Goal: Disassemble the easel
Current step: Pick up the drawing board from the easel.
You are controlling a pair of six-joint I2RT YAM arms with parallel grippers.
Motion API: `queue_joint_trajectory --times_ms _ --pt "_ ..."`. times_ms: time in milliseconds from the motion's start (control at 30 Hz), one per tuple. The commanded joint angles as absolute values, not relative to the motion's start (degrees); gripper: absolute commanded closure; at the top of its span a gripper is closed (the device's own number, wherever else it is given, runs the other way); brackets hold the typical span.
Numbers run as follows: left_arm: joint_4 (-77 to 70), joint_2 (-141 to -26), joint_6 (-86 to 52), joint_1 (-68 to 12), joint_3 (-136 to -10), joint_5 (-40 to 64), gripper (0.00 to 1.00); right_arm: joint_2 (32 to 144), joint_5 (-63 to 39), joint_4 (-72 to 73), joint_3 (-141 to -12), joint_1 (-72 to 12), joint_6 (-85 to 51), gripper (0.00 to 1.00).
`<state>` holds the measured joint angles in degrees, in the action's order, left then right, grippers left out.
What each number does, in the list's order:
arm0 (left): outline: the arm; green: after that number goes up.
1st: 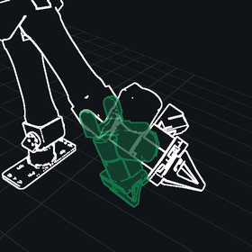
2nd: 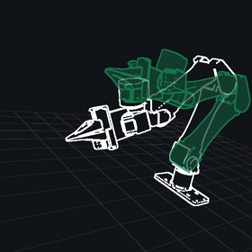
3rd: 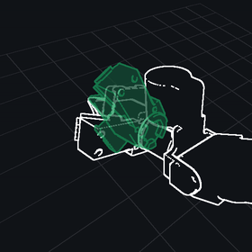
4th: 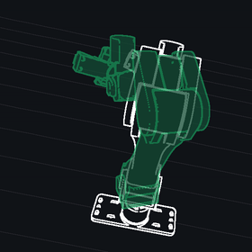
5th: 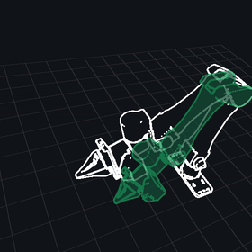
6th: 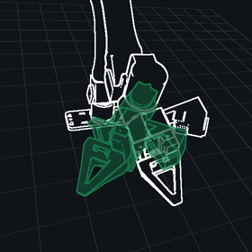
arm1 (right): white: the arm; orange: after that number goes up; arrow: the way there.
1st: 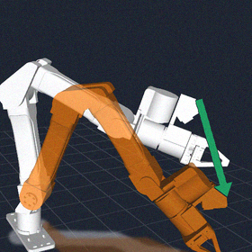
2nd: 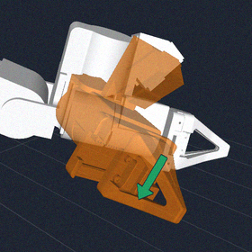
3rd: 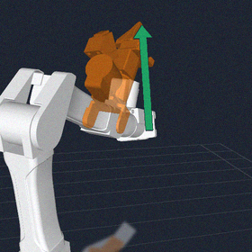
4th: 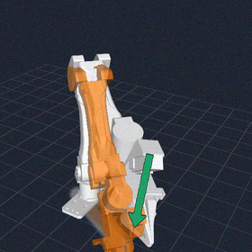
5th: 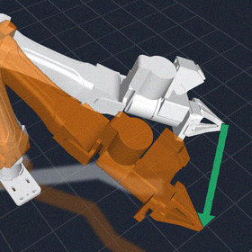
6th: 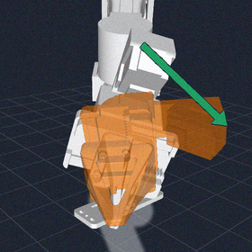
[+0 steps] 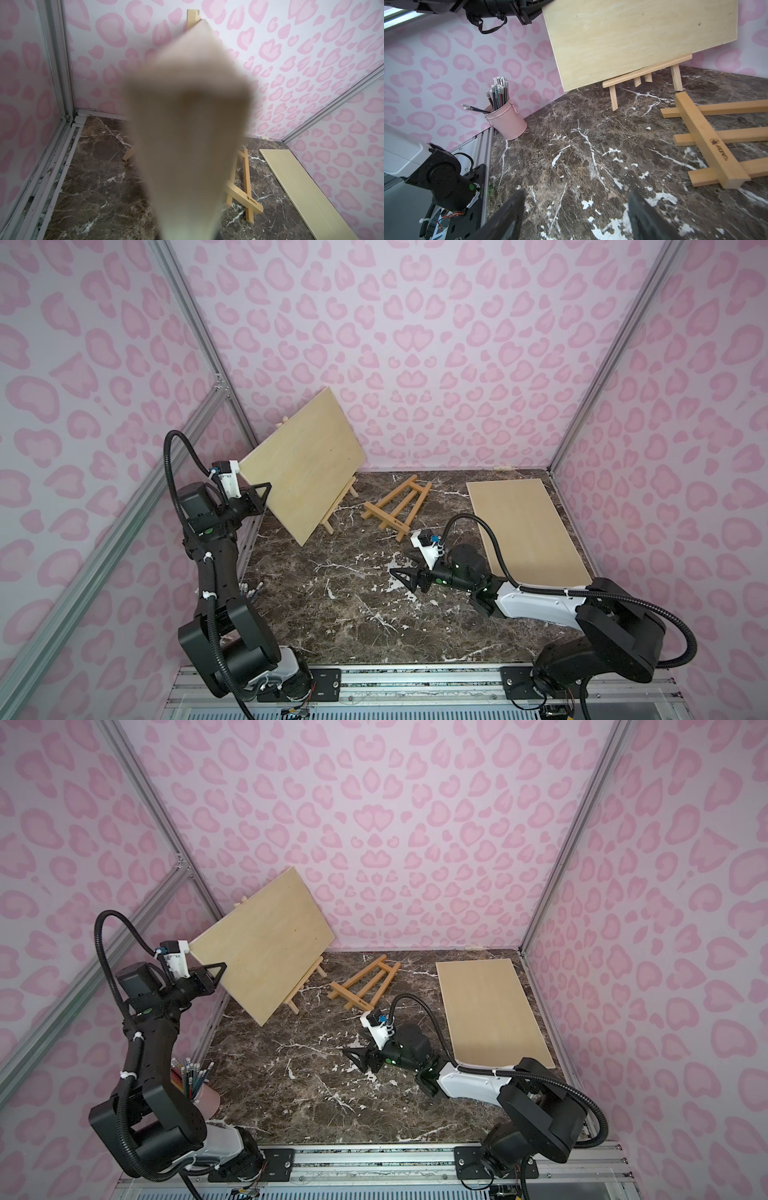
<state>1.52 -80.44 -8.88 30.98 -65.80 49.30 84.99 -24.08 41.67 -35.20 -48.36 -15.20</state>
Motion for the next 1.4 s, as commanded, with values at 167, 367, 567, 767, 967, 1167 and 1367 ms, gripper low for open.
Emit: queue_joint_trajectory --times_ms 167,367,567,767,967,1167,1367 --pt "-3.2 -71.0 -14.4 31.4 -63.9 39.0 0.97 85.7 -23.8 41.8 -35.9 -48.9 -13.6 0.22" --pt "-2.6 -63.8 -14.9 30.8 -63.0 37.3 0.97 86.1 -23.4 41.7 -36.0 -49.2 -13.7 0.22" --pt "-2.9 -60.3 -15.0 27.9 -61.8 35.9 0.97 86.5 -23.0 41.1 -36.4 -49.4 -13.5 0.23" --pt "-5.0 -59.5 -19.6 25.8 -62.7 35.8 0.97 86.5 -22.5 40.3 -36.7 -49.8 -12.9 0.23" --pt "-6.7 -60.1 -26.5 24.9 -66.4 35.1 0.97 87.1 -22.1 39.3 -37.5 -50.3 -12.3 0.24" --pt "-6.1 -59.8 -28.3 24.4 -69.9 31.9 0.97 88.2 -21.5 38.3 -38.5 -51.0 -11.7 0.24" --pt "-6.2 -59.4 -29.7 24.3 -70.4 29.3 0.97 89.1 -20.8 37.7 -39.1 -51.1 -11.4 0.24"
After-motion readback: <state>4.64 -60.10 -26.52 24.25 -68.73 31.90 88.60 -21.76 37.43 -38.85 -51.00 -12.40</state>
